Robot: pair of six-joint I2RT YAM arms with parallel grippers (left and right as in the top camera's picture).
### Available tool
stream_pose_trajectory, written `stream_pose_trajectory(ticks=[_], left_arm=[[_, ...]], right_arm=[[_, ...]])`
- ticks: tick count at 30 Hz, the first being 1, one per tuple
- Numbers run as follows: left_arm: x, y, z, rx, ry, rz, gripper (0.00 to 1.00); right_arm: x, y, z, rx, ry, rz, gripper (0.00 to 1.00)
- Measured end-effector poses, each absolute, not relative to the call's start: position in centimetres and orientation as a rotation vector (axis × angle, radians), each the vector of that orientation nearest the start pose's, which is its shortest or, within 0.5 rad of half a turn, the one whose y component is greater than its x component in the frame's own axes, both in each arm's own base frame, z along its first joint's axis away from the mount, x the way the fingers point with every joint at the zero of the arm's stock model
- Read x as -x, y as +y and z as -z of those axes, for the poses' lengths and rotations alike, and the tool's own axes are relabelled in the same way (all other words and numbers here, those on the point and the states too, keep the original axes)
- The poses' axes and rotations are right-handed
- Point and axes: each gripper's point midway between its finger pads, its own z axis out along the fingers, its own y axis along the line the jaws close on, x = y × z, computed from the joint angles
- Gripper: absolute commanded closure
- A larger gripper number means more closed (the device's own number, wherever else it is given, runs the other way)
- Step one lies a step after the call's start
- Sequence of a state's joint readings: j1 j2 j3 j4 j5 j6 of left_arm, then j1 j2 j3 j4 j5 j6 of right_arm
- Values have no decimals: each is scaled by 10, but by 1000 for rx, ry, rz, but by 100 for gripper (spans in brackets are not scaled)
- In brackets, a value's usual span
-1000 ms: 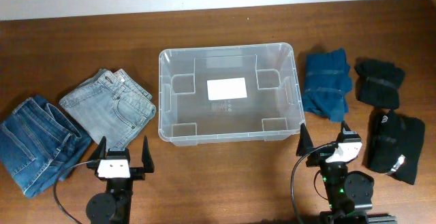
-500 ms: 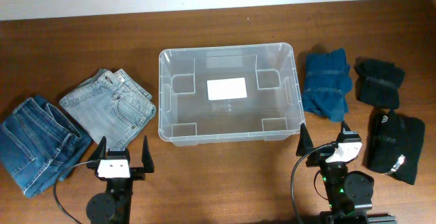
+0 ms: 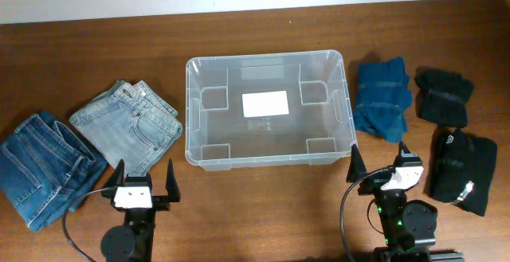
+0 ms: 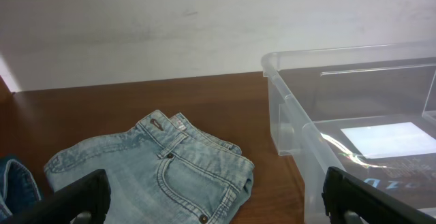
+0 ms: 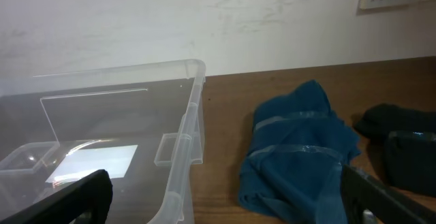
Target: Pack container
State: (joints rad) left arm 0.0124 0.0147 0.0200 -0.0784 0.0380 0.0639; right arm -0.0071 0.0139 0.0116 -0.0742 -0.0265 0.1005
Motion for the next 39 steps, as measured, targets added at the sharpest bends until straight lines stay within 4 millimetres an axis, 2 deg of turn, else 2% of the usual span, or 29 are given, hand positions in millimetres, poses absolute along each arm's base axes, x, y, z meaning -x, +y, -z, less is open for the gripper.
stream_pose_trajectory(ticks=[29, 36, 39], left_arm=[[-246, -3, -161, -71, 1642, -27, 1], [-246, -3, -161, -72, 1643, -27, 1], [-246, -3, -161, -71, 1643, -27, 1]], right_arm=[[-246, 3, -158, -66, 1644, -97, 1], [-245, 14, -182, -57, 1567, -193, 2], [-240, 15, -210, -73, 1517, -219, 1]])
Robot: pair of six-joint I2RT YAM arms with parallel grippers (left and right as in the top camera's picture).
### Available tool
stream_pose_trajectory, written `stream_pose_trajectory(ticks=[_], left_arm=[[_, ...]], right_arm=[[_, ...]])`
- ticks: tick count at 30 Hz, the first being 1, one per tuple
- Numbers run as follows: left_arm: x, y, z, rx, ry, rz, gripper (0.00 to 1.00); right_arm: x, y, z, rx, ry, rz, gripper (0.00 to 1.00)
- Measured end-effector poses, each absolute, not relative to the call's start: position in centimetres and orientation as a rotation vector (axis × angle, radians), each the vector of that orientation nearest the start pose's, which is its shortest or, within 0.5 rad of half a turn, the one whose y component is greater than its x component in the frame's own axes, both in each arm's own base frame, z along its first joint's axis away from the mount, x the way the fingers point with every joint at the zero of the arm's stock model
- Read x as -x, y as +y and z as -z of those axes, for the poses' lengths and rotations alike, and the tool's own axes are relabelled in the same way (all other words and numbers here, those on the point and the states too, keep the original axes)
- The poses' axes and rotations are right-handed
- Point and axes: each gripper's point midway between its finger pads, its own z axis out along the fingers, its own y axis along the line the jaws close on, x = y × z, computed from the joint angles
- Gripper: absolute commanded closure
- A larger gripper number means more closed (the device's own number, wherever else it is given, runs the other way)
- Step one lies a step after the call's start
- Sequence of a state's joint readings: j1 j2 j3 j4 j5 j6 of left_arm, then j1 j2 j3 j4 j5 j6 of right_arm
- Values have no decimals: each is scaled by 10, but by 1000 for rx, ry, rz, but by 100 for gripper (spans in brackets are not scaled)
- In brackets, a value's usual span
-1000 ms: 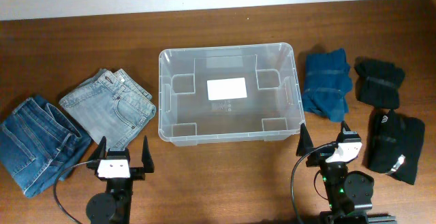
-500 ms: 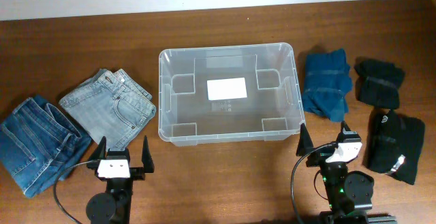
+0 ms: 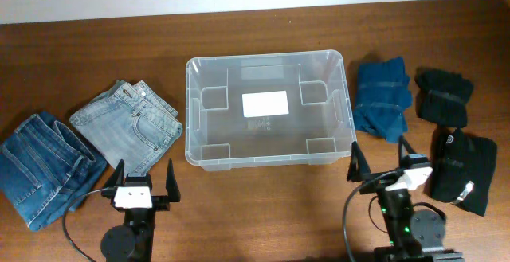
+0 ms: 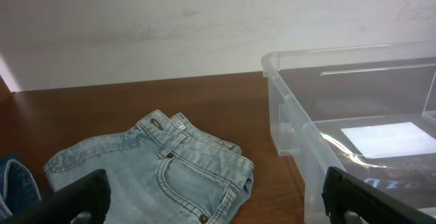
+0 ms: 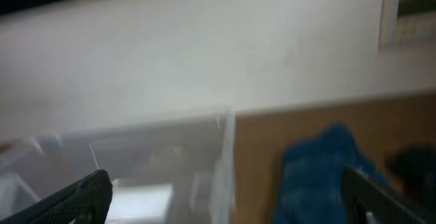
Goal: Pack container
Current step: 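Move the right gripper over the taped teal rolled garment and grasp it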
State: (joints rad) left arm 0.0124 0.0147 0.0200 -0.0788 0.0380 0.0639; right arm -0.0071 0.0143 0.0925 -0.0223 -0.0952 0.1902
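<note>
An empty clear plastic container (image 3: 348, 119) with a white label on its floor stands mid-table. Folded light-blue jeans (image 3: 127, 125) and dark-blue jeans (image 3: 40, 166) lie to its left. A teal garment (image 3: 382, 99) and two black garments (image 3: 444, 95) (image 3: 464, 173) lie to its right. My left gripper (image 3: 143, 184) stands open near the front edge, below the light jeans (image 4: 163, 169), with nothing between its fingers. My right gripper (image 3: 381, 165) is open by the container's front right corner, empty; its wrist view is blurred, showing the container (image 5: 218, 156) and teal garment (image 5: 327, 176).
A white wall runs along the table's far edge. The wooden tabletop (image 3: 255, 206) shows bare in front of the container between the two arms. A wall panel (image 5: 409, 13) hangs at the upper right of the right wrist view.
My right gripper has shifted slightly and squared up, and its view now looks higher and is motion-blurred. The left gripper and all garments are unchanged.
</note>
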Motion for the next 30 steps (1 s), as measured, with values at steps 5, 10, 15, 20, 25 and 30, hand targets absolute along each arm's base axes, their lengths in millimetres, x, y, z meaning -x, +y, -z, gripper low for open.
stream_pose_trajectory(ticks=[5, 10, 15, 20, 25, 30], left_arm=[[-246, -3, -161, -71, 1643, -27, 1], [-246, -3, -160, -72, 1645, -27, 1], [-246, -3, -159, -71, 1646, -27, 1], [-246, -3, -159, -71, 1646, -27, 1], [-246, -3, -159, -71, 1646, -27, 1], [-246, -3, -159, -71, 1646, -27, 1]], right_arm=[[-217, 5, -289, -124, 1406, -195, 2], [-198, -12, -338, -211, 1458, -124, 2], [-203, -21, -379, -269, 1586, -70, 1], [-234, -26, -384, -296, 1790, -14, 1], [-273, -32, -364, -279, 2012, 67, 1], [-302, -62, -344, -361, 2162, 133, 2]])
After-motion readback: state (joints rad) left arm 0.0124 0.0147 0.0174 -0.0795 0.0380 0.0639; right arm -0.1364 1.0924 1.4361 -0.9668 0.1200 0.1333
